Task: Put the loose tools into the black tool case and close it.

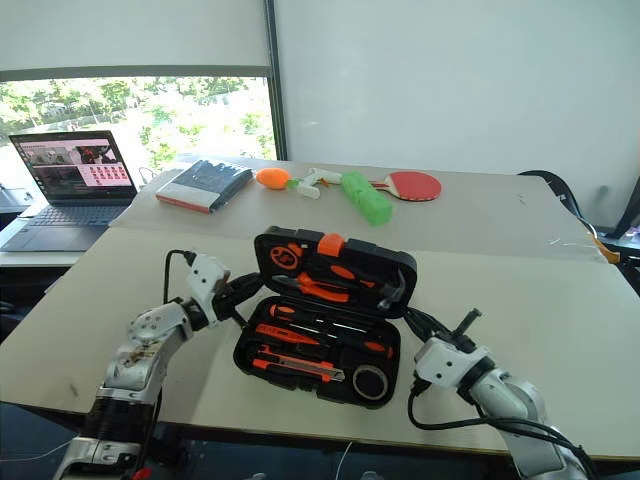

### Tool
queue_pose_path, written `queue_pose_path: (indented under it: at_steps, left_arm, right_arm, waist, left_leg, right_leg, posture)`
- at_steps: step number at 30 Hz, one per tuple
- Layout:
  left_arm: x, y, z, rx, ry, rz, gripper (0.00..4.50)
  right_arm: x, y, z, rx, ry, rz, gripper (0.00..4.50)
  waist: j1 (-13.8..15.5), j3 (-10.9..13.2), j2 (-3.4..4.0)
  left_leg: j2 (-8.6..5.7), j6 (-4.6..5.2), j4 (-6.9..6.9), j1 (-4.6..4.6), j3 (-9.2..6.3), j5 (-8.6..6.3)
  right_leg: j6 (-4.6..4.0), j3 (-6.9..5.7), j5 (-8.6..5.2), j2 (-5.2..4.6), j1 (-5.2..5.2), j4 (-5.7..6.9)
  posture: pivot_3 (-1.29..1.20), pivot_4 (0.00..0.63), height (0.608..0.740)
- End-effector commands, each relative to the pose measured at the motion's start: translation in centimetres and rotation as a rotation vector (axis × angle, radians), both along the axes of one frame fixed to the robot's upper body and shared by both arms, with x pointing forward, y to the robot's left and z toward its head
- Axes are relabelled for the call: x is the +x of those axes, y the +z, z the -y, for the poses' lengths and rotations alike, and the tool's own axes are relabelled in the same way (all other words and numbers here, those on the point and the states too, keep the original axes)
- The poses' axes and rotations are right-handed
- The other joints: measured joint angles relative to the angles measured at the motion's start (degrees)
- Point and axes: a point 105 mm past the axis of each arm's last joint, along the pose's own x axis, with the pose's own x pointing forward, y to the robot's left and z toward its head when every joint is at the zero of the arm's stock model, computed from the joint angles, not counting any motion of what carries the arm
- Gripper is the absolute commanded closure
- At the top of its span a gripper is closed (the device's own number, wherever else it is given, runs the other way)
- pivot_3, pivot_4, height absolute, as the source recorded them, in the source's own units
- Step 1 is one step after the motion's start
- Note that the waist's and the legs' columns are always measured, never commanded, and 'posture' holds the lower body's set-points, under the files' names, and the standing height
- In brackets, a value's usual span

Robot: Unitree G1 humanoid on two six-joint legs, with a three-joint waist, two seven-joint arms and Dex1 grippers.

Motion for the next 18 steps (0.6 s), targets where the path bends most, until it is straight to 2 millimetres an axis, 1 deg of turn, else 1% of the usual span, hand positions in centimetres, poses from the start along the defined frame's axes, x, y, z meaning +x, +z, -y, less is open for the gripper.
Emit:
queue_pose_path:
  at_steps: [1,2,3,4,6,7,11,12,14,15,18]
  left_arm:
    - [-0.7,0.7,-0.8,0.007,0.001,0.023,1.86]
    - [-1.0,0.6,-1.2,0.012,0.008,0.016,1.42]
    - [-1.2,0.5,-1.6,0.017,0.016,0.009,1.20]
    - [-1.4,0.4,-2.0,0.017,0.023,-0.001,1.07]
    - [-2.0,0.2,-3.0,0.029,0.048,-0.014,0.26]
    - [-2.3,-0.1,-3.7,0.038,0.067,-0.025,0.00]
    - [-3.6,-1.3,-6.2,0.077,0.131,-0.077,0.00]
    - [-3.9,-1.4,-6.8,0.077,0.151,-0.091,0.00]
    - [-4.6,-1.8,-8.3,0.067,0.192,-0.134,0.00]
    - [-4.9,-2.0,-8.7,0.067,0.202,-0.154,0.00]
    - [-6.1,-2.7,-9.8,0.079,0.188,-0.238,0.00]
  right_arm:
    - [-1.1,1.5,0.1,0.000,0.030,0.067,4.50]
    - [-1.5,1.3,0.1,-0.004,0.037,0.053,3.92]
    - [-1.9,1.3,0.1,-0.012,0.043,0.051,3.77]
    - [-2.3,1.3,0.1,-0.020,0.050,0.050,3.50]
    - [-3.3,1.1,0.2,-0.035,0.065,0.037,2.79]
    - [-3.9,1.0,0.2,-0.050,0.076,0.034,2.51]
    - [-6.3,0.3,0.3,-0.119,0.116,0.011,1.10]
    - [-7.0,0.1,0.3,-0.137,0.130,0.005,0.84]
    - [-8.4,-0.5,0.6,-0.134,0.138,-0.057,0.17]
    - [-8.9,-0.8,0.7,-0.119,0.135,-0.101,0.07]
    - [-10.7,-2.3,0.9,-0.016,0.121,-0.343,0.07]
  waist:
    - [0.04,0.00,0.01]
    - [0.05,0.00,0.00]
    - [0.07,0.00,0.01]
    - [0.06,0.00,0.00]
    - [-0.05,0.00,0.01]
    - [-0.05,0.00,0.00]
    - [-0.18,-0.01,0.00]
    - [-0.16,-0.02,-0.01]
    - [-0.15,-0.03,0.00]
    - [-0.12,-0.05,-0.04]
    - [-0.05,-0.08,-0.09]
  left_leg:
    - [0.00,0.00,-0.01,0.04,0.00,0.00]
    - [0.01,0.00,-0.02,0.07,0.00,0.00]
    - [0.01,0.01,-0.02,0.13,0.00,-0.01]
    - [0.01,0.02,-0.02,0.23,0.00,-0.01]
    - [0.05,0.04,-0.06,0.47,0.00,-0.04]
    - [0.07,0.04,-0.09,0.54,0.00,-0.04]
    - [0.13,0.04,-0.12,0.85,0.08,-0.04]
    - [0.14,0.03,-0.14,0.89,0.09,-0.05]
    - [0.15,0.03,-0.12,0.88,0.14,-0.04]
    - [0.17,0.03,-0.15,0.91,0.15,-0.04]
    - [0.23,0.02,-0.17,0.93,0.14,-0.05]
  right_leg:
    - [0.00,0.00,0.00,0.00,0.05,-0.01]
    - [-0.01,-0.01,-0.01,0.00,0.09,-0.02]
    - [-0.01,-0.02,-0.01,0.00,0.17,-0.04]
    - [0.00,-0.02,-0.01,-0.01,0.29,-0.07]
    - [-0.03,-0.03,-0.05,0.00,0.52,-0.11]
    - [-0.04,-0.03,-0.06,0.00,0.55,-0.11]
    - [-0.12,-0.01,-0.10,0.00,0.73,-0.04]
    - [-0.13,-0.01,-0.11,0.00,0.75,-0.04]
    - [-0.14,0.00,-0.12,-0.01,0.71,-0.02]
    - [-0.15,0.01,-0.13,-0.02,0.73,-0.02]
    - [-0.22,-0.03,-0.18,-0.01,0.73,-0.03]
  posture:
    - [0.00,0.150,0.736]
    - [0.00,0.150,0.736]
    - [0.00,0.150,0.736]
    - [0.00,0.150,0.736]
    - [0.00,0.150,0.736]
    - [0.00,0.150,0.736]
    - [0.00,0.150,0.736]
    - [0.00,0.150,0.736]
    - [0.00,0.150,0.736]
    - [0.00,0.150,0.736]
    - [0.00,0.150,0.736]
